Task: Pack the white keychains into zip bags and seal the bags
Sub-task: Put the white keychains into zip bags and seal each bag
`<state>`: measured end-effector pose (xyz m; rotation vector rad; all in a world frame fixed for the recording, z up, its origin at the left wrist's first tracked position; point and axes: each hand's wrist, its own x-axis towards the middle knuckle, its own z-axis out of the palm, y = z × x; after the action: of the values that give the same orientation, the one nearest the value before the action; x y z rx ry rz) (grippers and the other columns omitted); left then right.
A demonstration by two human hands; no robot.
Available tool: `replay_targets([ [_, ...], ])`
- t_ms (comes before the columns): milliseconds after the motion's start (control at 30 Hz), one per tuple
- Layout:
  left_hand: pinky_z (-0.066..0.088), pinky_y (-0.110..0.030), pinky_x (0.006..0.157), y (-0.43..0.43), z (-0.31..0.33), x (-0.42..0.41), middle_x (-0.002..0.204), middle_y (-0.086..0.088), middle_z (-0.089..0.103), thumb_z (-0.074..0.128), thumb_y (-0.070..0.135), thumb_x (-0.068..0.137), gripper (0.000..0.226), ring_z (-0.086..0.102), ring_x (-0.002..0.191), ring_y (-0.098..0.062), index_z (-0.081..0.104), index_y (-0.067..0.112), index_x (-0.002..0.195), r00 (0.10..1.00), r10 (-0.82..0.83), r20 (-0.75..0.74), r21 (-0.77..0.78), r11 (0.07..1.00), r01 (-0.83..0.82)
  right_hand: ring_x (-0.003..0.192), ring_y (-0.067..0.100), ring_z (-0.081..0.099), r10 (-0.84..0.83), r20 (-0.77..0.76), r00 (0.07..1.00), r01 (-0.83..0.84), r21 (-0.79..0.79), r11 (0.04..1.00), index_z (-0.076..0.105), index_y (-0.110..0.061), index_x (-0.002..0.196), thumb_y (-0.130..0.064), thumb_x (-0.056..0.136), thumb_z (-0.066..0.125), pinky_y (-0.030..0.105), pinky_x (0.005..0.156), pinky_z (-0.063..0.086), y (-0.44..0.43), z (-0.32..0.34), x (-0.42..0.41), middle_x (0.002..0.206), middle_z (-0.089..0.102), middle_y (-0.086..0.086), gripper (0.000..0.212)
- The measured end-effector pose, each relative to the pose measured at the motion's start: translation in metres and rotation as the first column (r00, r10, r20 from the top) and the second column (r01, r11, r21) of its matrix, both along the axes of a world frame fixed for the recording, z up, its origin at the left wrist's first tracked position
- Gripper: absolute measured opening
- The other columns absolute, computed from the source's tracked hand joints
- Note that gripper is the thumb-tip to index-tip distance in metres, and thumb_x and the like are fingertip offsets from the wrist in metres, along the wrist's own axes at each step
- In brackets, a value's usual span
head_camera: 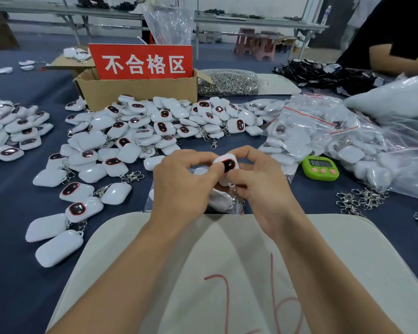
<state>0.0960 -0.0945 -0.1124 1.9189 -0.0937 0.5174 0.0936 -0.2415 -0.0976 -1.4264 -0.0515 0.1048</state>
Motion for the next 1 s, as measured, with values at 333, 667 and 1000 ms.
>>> replay_targets([
  [333, 0.042, -0.009, 0.093, -0.001, 0.000, -0.003, 0.098, 0.026, 0.074, 0.083, 0.028, 0.083, 0.026, 0.062, 0.109, 0.005, 0.079, 0.042, 0.105, 0.998, -0.066, 0.016, -0.002, 0.998, 0.066, 0.066, 0.025, 0.071, -0.077, 0.116, 0.990, 0.098, -0.183, 0.978, 0.069, -0.019, 0.093, 0.015, 0.082, 0.062, 0.032, 0.064, 0.058, -0.003, -0.002, -0.001, 0.079, 0.078, 0.012, 0.036],
  [667, 0.038, -0.004, 0.085, -0.001, -0.003, -0.002, 0.097, 0.027, 0.067, 0.085, 0.015, 0.075, 0.037, 0.062, 0.101, 0.007, 0.072, 0.048, 0.087, 0.997, -0.012, 0.081, 0.089, 0.996, 0.005, 0.080, 0.012, 0.075, -0.283, 0.423, 0.861, 0.405, -0.232, 0.884, 0.077, -0.033, 0.078, 0.006, 0.080, 0.076, 0.024, 0.077, 0.058, -0.007, -0.006, 0.002, 0.084, 0.078, -0.010, 0.039],
  [1000, 0.036, -0.010, 0.103, -0.003, -0.013, 0.000, 0.120, 0.015, 0.068, 0.073, 0.006, 0.088, 0.036, 0.054, 0.117, -0.003, 0.075, 0.019, 0.121, 0.930, -0.126, 0.344, 0.309, 0.951, 0.014, 0.060, 0.018, 0.067, -0.255, 0.104, 0.961, 0.249, 0.064, 0.966, 0.077, -0.015, 0.100, -0.001, 0.090, 0.071, 0.024, 0.059, 0.055, -0.001, 0.002, 0.000, 0.074, 0.076, 0.009, 0.018],
])
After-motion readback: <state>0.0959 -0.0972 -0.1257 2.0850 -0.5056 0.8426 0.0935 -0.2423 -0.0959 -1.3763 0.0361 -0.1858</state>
